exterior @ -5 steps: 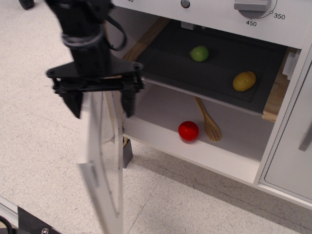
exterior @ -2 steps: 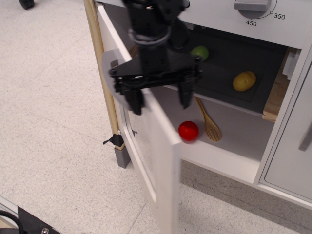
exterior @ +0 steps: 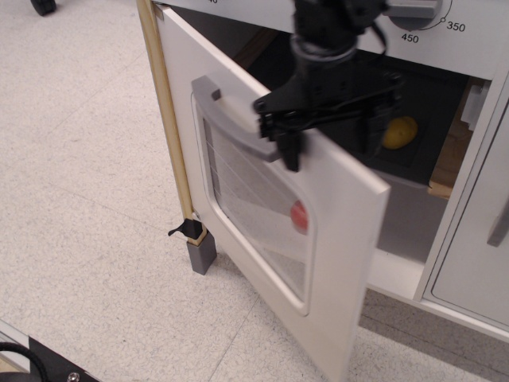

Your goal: Close oven

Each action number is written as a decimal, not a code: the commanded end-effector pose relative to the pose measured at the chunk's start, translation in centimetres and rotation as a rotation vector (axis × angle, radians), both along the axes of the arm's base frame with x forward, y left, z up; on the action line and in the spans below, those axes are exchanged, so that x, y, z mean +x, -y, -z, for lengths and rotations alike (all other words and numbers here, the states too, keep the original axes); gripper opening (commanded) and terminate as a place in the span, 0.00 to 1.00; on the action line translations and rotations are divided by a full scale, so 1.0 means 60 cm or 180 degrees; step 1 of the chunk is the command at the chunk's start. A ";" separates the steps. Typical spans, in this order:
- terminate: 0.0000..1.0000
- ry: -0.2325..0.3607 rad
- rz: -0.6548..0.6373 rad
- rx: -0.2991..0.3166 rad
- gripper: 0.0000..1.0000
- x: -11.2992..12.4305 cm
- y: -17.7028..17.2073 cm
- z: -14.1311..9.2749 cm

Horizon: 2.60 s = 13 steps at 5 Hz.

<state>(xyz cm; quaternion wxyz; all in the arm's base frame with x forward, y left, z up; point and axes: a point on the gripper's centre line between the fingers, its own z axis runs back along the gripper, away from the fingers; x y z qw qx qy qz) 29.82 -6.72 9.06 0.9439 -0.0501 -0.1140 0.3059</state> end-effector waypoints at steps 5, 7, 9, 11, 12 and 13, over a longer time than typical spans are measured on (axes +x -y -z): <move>0.00 -0.0042 0.1112 -0.0050 1.00 -0.106 -0.006 -0.022; 0.00 0.0023 0.1308 0.0047 1.00 -0.073 -0.013 0.046; 0.00 0.0108 0.1264 0.0054 1.00 -0.016 0.000 0.071; 0.00 0.0319 0.1232 0.0088 1.00 0.034 0.020 0.079; 0.00 0.0495 0.1127 0.0113 1.00 0.071 0.027 0.079; 0.00 0.0579 0.1042 0.0133 1.00 0.094 0.030 0.075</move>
